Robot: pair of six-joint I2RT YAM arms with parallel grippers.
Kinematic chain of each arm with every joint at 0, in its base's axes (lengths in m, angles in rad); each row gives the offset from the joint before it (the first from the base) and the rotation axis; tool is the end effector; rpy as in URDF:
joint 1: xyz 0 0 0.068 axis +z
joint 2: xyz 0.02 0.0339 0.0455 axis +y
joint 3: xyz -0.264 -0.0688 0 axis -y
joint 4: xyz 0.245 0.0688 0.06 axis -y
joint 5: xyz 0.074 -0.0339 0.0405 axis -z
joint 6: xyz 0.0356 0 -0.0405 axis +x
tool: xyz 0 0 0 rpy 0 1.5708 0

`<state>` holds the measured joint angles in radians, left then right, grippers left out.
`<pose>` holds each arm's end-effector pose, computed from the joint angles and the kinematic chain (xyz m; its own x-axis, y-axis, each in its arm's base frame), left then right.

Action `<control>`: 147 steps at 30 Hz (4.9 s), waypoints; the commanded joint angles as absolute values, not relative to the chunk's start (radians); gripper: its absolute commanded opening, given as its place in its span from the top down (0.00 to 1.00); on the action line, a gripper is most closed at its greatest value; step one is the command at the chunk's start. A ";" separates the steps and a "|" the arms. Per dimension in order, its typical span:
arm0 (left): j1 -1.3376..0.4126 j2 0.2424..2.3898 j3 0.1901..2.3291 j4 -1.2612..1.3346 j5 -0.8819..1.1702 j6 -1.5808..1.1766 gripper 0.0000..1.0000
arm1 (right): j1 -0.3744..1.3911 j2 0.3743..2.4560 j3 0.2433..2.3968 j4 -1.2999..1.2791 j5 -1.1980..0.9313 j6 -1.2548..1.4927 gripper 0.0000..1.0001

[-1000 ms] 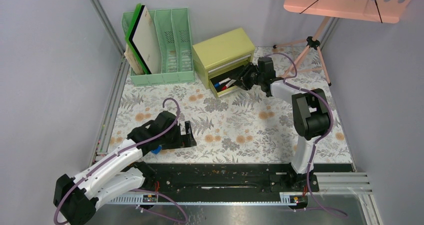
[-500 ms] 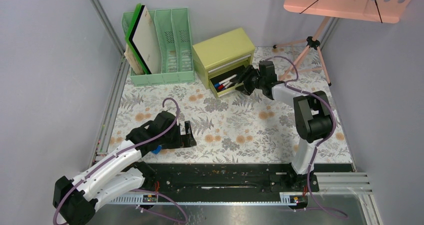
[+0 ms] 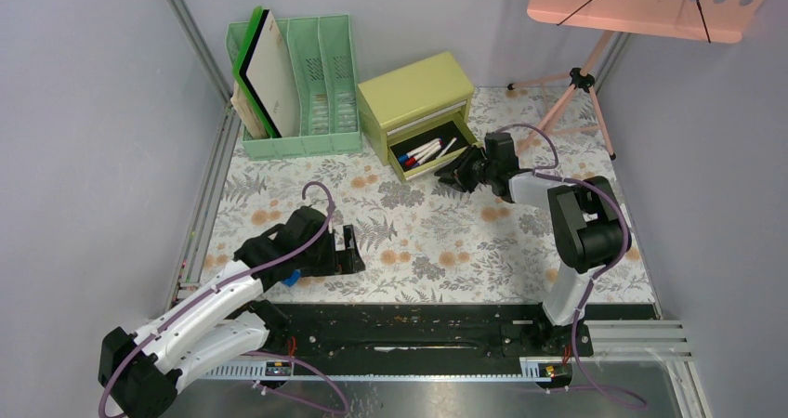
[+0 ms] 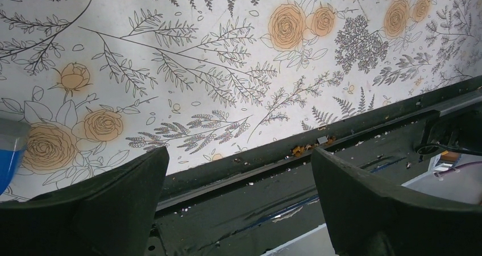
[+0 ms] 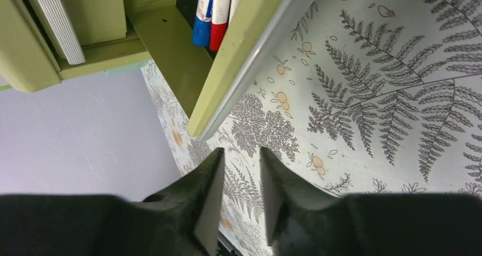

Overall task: Organize the desk
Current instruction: Place the stationery in the drawer, then close the drawer in the storage box, then open the drawer in the storage box.

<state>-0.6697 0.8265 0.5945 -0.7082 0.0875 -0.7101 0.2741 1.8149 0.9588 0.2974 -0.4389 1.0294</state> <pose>0.1219 -0.1005 0.2213 -0.9096 -0.1081 -0.4011 0.0867 0.8948 -0.4379 0.3615 0.1174 0.1676 -0.7702 0.5893 -0.2439 0.1323 0.5218 0.8428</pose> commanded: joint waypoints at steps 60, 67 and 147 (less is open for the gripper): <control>-0.673 0.768 0.688 -0.705 0.023 -0.621 0.01 | 0.413 2.303 1.433 0.707 -0.296 1.298 0.93; -0.673 0.771 0.700 -0.705 0.010 -0.617 0.01 | 0.411 2.186 1.280 0.680 -0.296 1.245 0.91; -0.673 0.497 0.709 -0.730 -0.141 -0.524 0.01 | 0.372 2.213 1.152 1.312 -0.425 1.443 1.00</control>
<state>-0.6693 0.5102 0.7097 -0.7834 -0.1402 -0.5453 0.3687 2.3020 1.2270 1.2301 -0.4339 1.4712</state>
